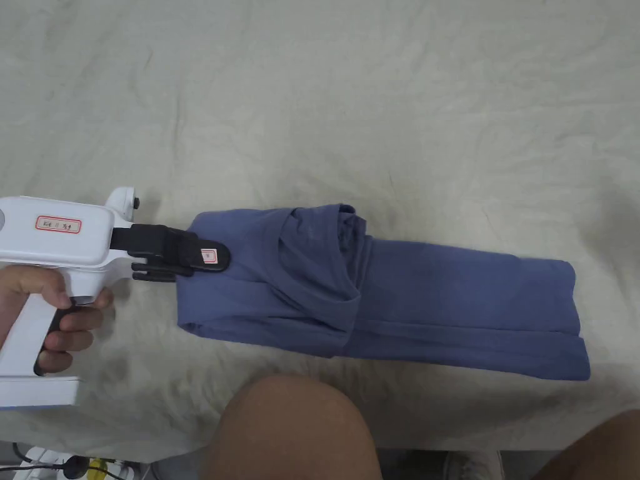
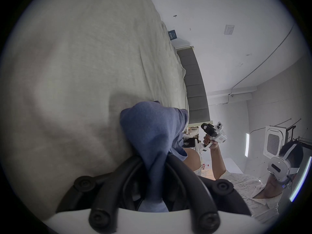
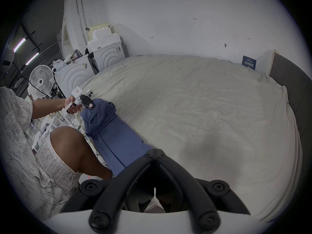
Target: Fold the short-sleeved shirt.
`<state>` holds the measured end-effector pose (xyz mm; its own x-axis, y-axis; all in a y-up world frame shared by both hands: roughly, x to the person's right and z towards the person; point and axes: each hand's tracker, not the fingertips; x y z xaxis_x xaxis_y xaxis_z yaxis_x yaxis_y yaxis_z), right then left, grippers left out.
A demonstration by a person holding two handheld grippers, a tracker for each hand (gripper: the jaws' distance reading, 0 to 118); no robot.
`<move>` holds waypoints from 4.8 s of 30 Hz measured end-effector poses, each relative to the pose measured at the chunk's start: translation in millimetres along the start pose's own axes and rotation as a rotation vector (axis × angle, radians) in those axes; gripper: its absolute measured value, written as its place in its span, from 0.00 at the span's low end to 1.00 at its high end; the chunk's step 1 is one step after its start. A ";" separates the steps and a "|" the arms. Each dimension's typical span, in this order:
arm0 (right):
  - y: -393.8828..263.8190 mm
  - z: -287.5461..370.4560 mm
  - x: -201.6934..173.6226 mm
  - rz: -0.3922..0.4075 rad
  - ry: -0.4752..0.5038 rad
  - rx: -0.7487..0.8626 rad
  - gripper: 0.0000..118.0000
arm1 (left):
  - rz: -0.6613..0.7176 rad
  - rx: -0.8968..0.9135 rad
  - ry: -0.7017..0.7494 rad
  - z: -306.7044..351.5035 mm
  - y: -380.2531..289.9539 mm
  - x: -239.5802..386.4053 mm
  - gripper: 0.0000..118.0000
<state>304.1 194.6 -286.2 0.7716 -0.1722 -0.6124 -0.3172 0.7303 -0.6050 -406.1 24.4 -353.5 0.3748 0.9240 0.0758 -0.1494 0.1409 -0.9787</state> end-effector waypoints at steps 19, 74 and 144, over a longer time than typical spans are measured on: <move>-3.3 -2.4 2.7 0.006 0.045 0.064 0.00 | -0.057 0.113 0.309 68.4 0.7 100.7 0.10; -50.5 55.5 29.7 -0.046 0.008 0.121 0.00 | -0.105 -0.195 0.142 -293.8 -22.9 207.9 0.56; 43.4 -143.5 -97.6 0.412 0.269 -0.277 0.00 | -0.303 -0.029 0.255 -48.5 -16.6 147.2 0.00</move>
<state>135.9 148.3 -325.8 0.3973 -0.0986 -0.9124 -0.7231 0.5785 -0.3774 -304.1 140.9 -335.3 0.6138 0.7236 0.3157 0.0274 0.3802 -0.9245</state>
